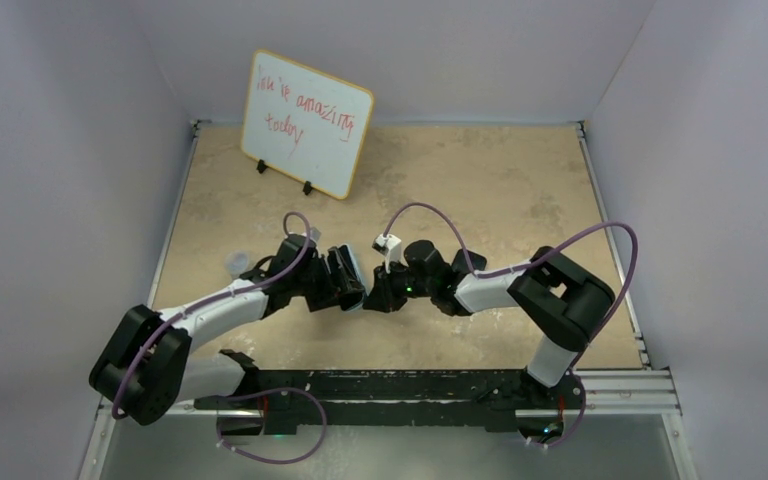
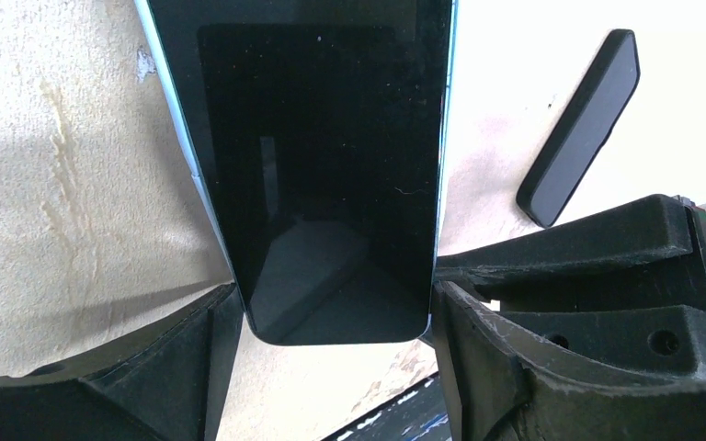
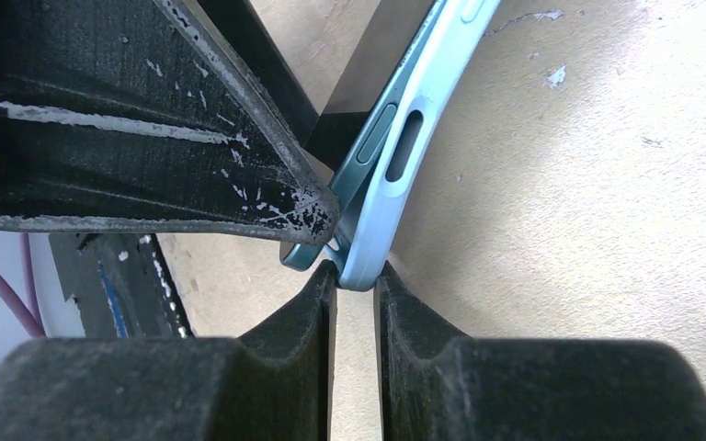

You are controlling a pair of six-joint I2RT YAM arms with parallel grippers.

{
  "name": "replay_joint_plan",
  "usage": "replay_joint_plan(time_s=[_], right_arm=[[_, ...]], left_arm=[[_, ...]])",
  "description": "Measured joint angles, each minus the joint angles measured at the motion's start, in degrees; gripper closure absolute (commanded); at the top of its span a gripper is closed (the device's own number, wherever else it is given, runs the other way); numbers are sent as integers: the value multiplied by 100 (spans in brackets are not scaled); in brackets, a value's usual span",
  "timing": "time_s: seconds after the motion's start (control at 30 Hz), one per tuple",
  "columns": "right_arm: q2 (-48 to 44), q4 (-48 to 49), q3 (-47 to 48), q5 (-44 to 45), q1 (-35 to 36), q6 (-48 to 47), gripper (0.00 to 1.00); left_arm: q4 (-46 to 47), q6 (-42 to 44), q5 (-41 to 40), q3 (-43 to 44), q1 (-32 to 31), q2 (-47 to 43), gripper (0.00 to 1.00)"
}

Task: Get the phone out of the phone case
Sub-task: Remove the phone case from the phone.

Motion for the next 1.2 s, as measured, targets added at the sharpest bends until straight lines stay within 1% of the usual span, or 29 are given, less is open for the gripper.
replay_joint_plan(time_s=[0.27,0.5,0.53,0.6,0.7,0.8,0.87,1.03,1.2], right_arm=[[-52,-59,24,243,24,-50,100],[-315,-365,181,964,-42,-372,100],[-339,-382,201,1010,-46,-411,100],[-361,-457,271,1117,-50,-518,100],[-361,-538,350,1158,-63,-632,100],[-358,-538,354,1156,-66,-654,100],[-356,-535,354,1154,-66,-654,100],[-356,-527,354,1132,-63,-656,100],[-356,-455,354,1084,-2,-697,100]], left_arm=[[-70,11,109,-42,87,-190,66],[-481,166,350,-37,94,-675,69],[-525,177,363,-37,94,-715,66],[-643,199,374,-37,94,-811,57],[-728,216,354,-37,94,-887,38],[-752,297,286,-37,94,-903,23],[-748,409,195,-37,94,-907,18],[-627,660,72,-37,94,-907,12],[-142,402,52,-138,94,-951,8]])
